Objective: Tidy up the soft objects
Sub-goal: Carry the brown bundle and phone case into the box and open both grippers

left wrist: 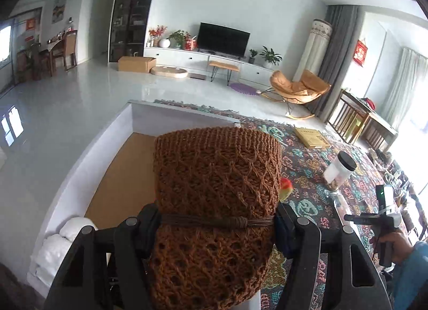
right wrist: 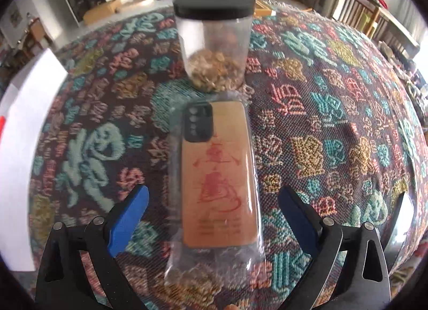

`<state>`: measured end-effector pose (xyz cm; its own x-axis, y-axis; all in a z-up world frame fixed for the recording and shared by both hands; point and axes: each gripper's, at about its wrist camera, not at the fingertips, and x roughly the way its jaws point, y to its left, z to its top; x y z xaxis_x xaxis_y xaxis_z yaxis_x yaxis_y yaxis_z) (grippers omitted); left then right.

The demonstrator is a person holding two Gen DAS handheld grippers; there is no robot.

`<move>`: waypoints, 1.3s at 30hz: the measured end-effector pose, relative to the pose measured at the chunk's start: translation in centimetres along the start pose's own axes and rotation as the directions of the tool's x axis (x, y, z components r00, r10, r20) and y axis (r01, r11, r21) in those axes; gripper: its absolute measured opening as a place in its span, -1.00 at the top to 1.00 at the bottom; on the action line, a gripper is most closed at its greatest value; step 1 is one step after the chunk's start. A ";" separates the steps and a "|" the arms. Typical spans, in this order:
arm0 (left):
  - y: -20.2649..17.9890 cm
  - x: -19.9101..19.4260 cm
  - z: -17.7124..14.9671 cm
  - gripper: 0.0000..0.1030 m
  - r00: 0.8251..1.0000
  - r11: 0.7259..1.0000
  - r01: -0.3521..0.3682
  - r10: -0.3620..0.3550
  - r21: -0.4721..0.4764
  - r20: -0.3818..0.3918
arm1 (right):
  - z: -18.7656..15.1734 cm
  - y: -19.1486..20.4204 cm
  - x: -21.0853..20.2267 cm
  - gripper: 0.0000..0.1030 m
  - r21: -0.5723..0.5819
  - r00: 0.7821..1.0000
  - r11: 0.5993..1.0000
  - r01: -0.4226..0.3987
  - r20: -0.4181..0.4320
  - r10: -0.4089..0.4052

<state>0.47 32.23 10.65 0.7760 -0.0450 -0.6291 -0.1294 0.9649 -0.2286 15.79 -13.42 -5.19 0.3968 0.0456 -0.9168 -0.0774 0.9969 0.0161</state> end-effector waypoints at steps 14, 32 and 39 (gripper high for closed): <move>4.7 1.8 -4.6 -0.33 0.983 0.988 -0.151 0.151 0.006 -0.100 | -1.5 -2.5 -0.4 -0.48 0.122 0.968 0.961 -0.249 0.046 0.245; 7.0 -1.2 -5.2 -1.00 0.883 0.883 -0.469 0.470 0.036 -0.013 | -1.1 32.4 -14.4 -0.71 -0.371 0.715 0.675 -0.637 0.041 0.698; 6.4 -3.6 -7.1 -1.00 0.828 0.828 -0.561 0.561 -0.001 0.004 | -1.3 34.2 -11.9 -0.71 -0.357 0.725 0.677 -0.643 0.001 0.689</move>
<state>-7.56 36.72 6.14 0.5728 0.5049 -0.6458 -0.5426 0.8240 0.1630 7.22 20.01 5.73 0.2351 0.7201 -0.6528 -0.6345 0.6225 0.4582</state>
